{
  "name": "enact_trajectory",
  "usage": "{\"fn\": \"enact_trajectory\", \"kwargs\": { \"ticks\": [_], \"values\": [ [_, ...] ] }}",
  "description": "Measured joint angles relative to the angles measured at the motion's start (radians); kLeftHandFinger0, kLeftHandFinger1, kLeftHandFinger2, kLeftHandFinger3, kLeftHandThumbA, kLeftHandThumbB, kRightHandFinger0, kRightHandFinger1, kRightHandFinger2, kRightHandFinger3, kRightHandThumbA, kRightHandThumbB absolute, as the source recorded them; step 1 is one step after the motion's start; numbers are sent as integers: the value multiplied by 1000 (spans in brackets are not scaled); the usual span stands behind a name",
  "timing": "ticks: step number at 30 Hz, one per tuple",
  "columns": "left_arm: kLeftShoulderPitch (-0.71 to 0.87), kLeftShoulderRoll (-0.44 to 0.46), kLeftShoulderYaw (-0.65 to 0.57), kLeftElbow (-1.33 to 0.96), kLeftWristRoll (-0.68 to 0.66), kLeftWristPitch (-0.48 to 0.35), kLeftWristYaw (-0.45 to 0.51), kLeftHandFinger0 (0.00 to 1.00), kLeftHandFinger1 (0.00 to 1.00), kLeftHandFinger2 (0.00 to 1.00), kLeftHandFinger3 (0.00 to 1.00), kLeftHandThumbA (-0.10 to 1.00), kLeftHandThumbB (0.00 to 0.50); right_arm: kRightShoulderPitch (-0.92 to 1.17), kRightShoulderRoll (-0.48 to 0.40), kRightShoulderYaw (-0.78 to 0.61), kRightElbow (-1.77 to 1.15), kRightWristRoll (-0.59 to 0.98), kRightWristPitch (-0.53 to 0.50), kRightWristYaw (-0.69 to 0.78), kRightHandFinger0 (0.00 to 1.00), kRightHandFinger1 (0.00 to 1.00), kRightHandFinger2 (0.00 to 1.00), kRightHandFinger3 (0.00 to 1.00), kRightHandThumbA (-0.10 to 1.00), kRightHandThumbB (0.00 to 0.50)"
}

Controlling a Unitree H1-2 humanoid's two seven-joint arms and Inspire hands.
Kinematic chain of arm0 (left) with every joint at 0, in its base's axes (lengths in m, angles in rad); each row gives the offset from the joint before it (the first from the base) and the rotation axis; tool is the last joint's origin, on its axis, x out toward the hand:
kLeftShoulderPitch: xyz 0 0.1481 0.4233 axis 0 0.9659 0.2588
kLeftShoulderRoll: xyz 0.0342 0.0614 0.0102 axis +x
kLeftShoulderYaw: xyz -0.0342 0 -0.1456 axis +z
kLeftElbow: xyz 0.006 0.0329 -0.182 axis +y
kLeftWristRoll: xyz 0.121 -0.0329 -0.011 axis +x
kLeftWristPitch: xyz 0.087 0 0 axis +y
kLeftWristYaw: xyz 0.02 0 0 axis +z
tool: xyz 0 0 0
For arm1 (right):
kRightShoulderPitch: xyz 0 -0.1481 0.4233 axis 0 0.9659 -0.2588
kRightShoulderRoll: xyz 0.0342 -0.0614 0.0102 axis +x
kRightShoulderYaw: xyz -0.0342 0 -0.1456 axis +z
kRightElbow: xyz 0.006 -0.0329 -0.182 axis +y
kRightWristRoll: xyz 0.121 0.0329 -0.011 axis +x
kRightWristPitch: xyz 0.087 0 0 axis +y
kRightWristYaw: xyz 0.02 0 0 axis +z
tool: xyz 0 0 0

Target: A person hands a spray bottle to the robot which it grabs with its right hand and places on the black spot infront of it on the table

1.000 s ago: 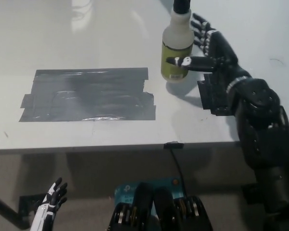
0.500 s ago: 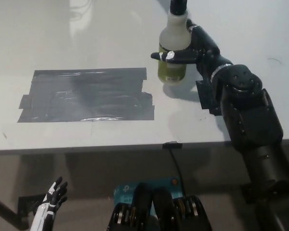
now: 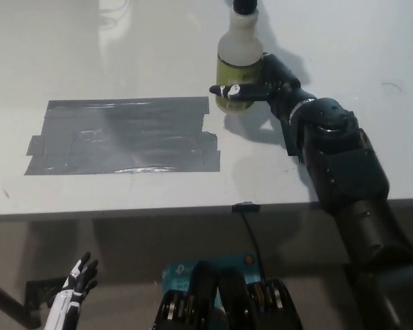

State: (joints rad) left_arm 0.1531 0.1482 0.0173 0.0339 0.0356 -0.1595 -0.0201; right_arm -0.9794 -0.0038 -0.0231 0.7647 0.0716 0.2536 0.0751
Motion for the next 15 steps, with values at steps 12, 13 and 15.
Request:
{"fn": "enact_trajectory", "kwargs": {
  "ticks": [12,13,15],
  "values": [
    [0,0,-1,-1,-1,0,0,1000,1000,1000,1000,976,192,15,37,-5,-44,-30,-116,-67,22,231,437,182,73,225],
    [-1,0,-1,-2,0,0,0,1000,1000,1000,1000,975,196,16,37,-2,-60,-39,-122,-72,24,232,434,198,79,212],
    [-1,0,-1,-3,0,0,0,1000,1000,1000,1000,974,185,20,37,3,-82,-47,-126,-81,8,233,443,223,78,209]
  ]
}}
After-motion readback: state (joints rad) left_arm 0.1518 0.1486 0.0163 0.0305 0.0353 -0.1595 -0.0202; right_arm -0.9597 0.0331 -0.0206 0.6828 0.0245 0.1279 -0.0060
